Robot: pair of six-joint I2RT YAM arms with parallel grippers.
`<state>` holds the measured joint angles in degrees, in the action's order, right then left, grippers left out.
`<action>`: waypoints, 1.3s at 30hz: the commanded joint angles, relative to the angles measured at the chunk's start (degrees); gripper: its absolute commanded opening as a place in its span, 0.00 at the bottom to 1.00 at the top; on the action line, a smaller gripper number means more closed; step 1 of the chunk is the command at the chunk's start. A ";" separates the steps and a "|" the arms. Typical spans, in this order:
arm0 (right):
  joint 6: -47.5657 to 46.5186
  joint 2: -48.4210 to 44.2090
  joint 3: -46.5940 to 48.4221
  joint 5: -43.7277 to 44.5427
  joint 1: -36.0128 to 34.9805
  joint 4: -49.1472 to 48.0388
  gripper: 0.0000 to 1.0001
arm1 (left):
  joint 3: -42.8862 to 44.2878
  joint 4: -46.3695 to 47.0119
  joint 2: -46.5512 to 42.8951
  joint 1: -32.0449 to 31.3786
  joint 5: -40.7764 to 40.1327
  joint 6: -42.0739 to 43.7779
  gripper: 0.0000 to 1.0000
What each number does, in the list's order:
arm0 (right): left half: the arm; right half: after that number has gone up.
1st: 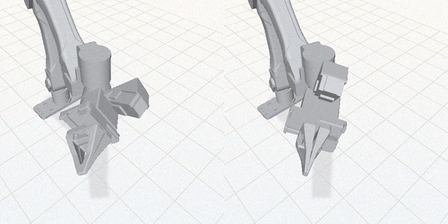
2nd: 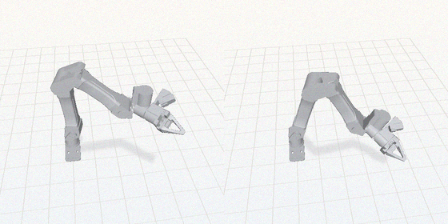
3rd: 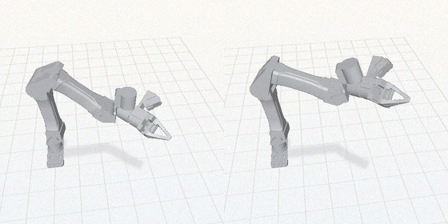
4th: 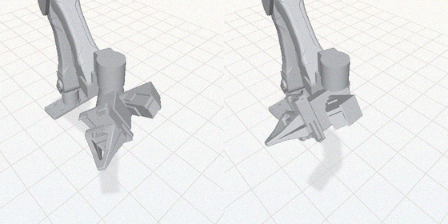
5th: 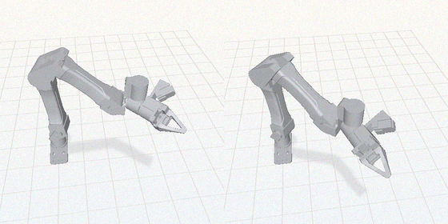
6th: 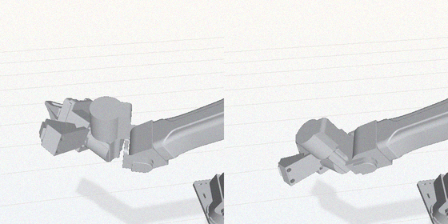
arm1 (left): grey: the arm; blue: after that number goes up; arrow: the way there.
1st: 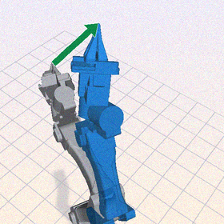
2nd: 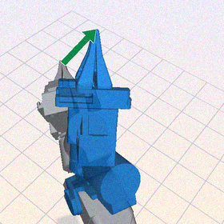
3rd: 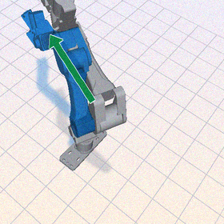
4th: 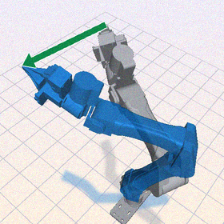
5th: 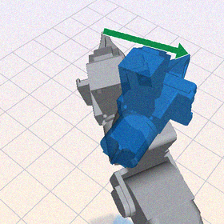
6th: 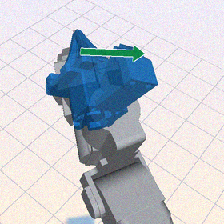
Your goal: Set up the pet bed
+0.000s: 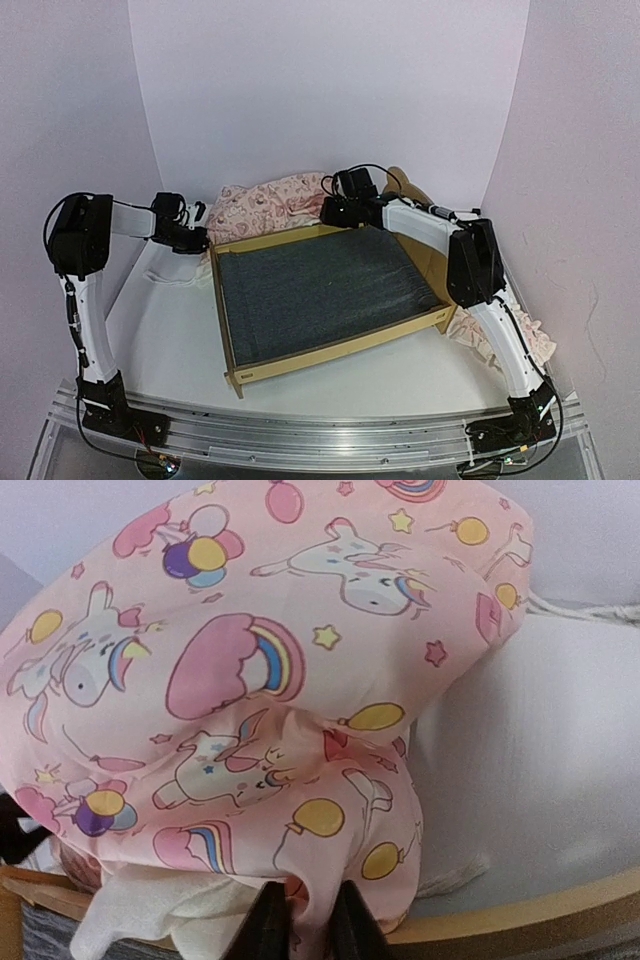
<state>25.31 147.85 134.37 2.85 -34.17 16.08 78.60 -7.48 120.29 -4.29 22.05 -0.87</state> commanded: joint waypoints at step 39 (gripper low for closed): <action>-9.76 -50.98 -33.20 -10.94 6.91 32.98 0.00 | -8.40 -46.83 -41.75 -12.48 38.06 32.36 0.00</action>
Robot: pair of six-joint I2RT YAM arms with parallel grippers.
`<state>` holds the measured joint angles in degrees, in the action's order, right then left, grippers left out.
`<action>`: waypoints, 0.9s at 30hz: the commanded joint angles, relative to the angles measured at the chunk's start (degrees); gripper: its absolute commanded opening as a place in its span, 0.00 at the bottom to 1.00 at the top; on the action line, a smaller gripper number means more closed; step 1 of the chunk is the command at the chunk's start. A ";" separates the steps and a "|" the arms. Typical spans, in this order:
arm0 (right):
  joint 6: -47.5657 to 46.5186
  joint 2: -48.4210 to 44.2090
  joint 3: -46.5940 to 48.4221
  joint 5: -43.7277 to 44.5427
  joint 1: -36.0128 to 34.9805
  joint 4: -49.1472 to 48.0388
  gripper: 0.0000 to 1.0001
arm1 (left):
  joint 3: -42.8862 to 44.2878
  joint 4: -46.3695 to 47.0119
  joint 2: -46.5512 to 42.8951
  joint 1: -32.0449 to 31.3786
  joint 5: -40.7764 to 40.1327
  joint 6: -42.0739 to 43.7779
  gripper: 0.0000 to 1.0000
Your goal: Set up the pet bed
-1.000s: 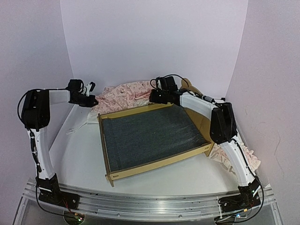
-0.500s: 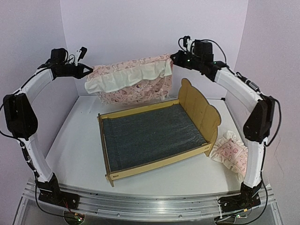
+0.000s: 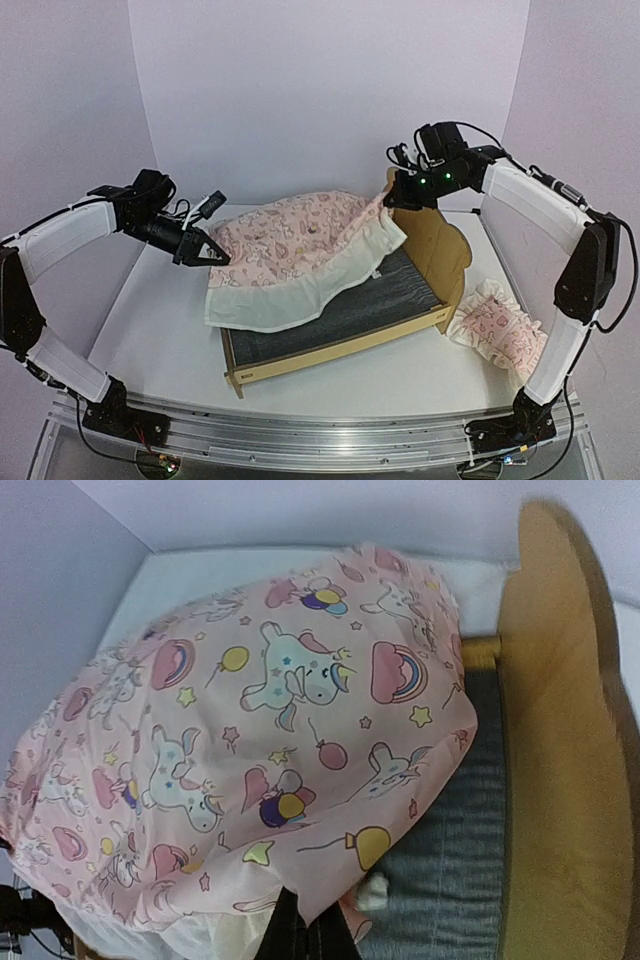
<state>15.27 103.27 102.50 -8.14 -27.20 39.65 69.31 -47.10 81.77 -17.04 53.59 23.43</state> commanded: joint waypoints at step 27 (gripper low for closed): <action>2.55 -9.37 4.49 5.37 -0.31 39.52 0.27 | -0.36 -26.55 -1.62 -7.49 11.38 25.78 0.37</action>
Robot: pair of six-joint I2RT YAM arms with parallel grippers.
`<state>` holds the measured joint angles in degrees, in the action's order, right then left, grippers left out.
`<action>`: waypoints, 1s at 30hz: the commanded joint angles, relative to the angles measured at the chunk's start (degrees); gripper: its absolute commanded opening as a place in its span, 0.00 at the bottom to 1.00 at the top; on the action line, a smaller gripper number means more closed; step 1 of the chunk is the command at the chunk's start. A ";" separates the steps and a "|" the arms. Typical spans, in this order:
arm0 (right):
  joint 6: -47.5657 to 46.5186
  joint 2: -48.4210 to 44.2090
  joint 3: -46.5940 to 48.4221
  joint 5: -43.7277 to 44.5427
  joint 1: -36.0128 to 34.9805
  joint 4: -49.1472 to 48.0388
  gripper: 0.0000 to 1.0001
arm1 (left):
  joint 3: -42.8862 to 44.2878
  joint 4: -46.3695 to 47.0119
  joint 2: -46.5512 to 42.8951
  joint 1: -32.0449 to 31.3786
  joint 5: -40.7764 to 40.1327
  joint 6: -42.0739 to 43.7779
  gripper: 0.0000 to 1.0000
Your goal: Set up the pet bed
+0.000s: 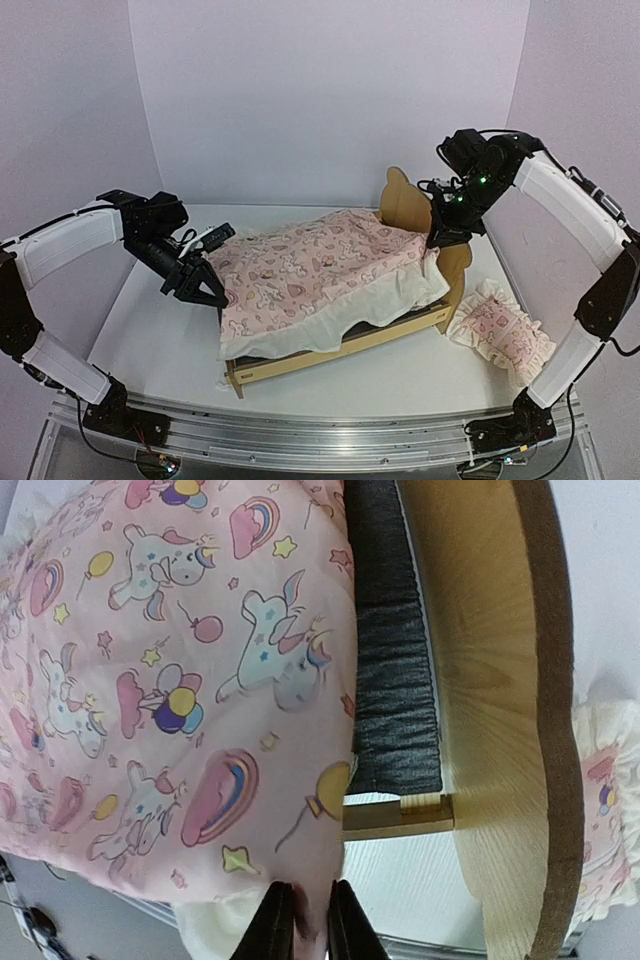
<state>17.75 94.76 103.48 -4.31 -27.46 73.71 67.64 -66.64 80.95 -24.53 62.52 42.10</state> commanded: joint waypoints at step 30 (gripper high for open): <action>-2.25 44.21 32.60 18.18 -4.27 -33.20 0.60 | 11.21 38.30 21.06 10.85 -47.57 -32.47 0.58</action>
<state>16.16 135.94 132.93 9.69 -31.75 45.30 79.79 -32.19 100.13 -12.73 16.71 10.26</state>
